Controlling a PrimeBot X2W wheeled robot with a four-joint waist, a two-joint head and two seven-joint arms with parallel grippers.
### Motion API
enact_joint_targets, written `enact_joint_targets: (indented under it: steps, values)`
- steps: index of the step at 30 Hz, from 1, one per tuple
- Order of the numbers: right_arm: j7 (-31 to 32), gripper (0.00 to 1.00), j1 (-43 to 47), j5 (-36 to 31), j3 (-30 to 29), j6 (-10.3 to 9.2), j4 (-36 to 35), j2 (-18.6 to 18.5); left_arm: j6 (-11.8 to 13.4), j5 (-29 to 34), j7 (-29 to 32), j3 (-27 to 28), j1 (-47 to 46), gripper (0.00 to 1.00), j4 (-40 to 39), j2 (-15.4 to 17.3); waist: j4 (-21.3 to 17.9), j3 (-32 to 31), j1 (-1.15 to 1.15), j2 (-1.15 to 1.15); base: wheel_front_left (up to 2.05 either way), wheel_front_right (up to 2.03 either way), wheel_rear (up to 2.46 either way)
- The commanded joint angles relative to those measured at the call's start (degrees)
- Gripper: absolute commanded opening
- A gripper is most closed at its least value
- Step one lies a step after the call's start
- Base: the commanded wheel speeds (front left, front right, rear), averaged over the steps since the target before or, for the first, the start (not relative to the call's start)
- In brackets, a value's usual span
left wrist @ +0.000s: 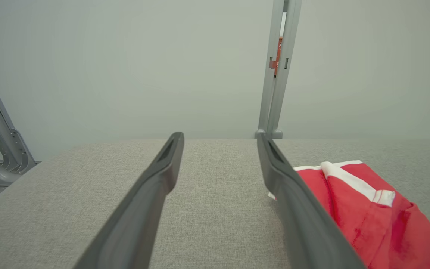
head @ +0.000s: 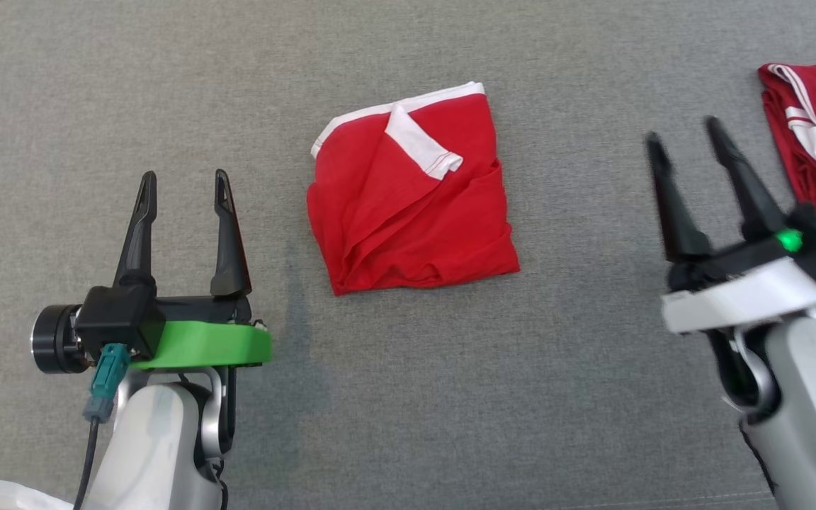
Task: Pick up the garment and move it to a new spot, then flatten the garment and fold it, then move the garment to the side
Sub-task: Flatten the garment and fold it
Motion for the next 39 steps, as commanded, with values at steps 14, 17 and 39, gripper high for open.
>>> enact_joint_targets:
  steps: [14,17,39]
  values:
    - [3.41,1.00,14.65,-5.80,-12.85,-0.06,-10.76,3.81,1.01,0.46,1.52,0.03,2.84,1.00,-0.56,2.41,-2.96,-1.85,0.00,0.00,0.00,0.00,0.00]
    - [4.41,1.00,15.51,-6.16,-13.37,-0.06,-11.68,4.05,1.36,0.25,1.62,-0.03,3.35,1.00,-0.64,2.59,-2.91,-2.22,0.00,0.00,0.00,0.00,0.00]
    - [9.58,0.00,-1.44,-1.52,14.44,-0.06,-1.00,0.76,1.11,0.66,0.65,-3.06,-2.08,1.00,-1.31,0.61,3.09,3.54,0.00,0.00,0.00,0.00,0.00]
